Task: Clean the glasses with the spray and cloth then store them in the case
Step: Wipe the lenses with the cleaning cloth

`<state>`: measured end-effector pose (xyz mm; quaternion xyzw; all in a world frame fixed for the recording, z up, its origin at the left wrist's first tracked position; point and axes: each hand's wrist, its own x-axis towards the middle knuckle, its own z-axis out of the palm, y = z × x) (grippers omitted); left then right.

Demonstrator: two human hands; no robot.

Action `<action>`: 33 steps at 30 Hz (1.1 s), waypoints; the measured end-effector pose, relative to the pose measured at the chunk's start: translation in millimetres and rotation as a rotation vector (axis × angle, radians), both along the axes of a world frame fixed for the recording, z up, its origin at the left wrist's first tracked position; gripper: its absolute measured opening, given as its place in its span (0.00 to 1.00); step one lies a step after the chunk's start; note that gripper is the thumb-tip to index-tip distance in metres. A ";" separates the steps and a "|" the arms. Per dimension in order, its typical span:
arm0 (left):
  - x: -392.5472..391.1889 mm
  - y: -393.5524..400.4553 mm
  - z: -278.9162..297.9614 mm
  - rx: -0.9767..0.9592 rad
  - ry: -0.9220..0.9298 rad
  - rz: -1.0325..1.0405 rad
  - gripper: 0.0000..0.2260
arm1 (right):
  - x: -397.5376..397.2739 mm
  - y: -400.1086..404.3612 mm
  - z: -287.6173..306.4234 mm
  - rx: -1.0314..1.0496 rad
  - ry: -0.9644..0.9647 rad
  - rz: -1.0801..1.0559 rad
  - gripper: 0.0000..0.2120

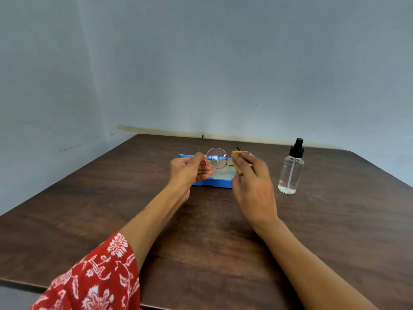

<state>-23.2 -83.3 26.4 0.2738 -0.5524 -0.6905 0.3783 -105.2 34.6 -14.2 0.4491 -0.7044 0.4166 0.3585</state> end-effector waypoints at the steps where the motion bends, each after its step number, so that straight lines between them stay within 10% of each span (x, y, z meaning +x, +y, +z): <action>1: 0.2 -0.2 0.0 -0.001 0.001 0.002 0.08 | 2.3 -2.4 -0.7 0.039 0.043 0.017 0.20; 10: -0.2 -1.2 1.1 -0.002 -0.003 0.000 0.08 | -16.2 8.8 1.4 -0.154 -0.187 -0.034 0.21; 33: 1.0 -1.0 0.3 -0.009 0.002 0.008 0.09 | -0.1 -5.7 -2.0 0.037 0.034 -0.007 0.18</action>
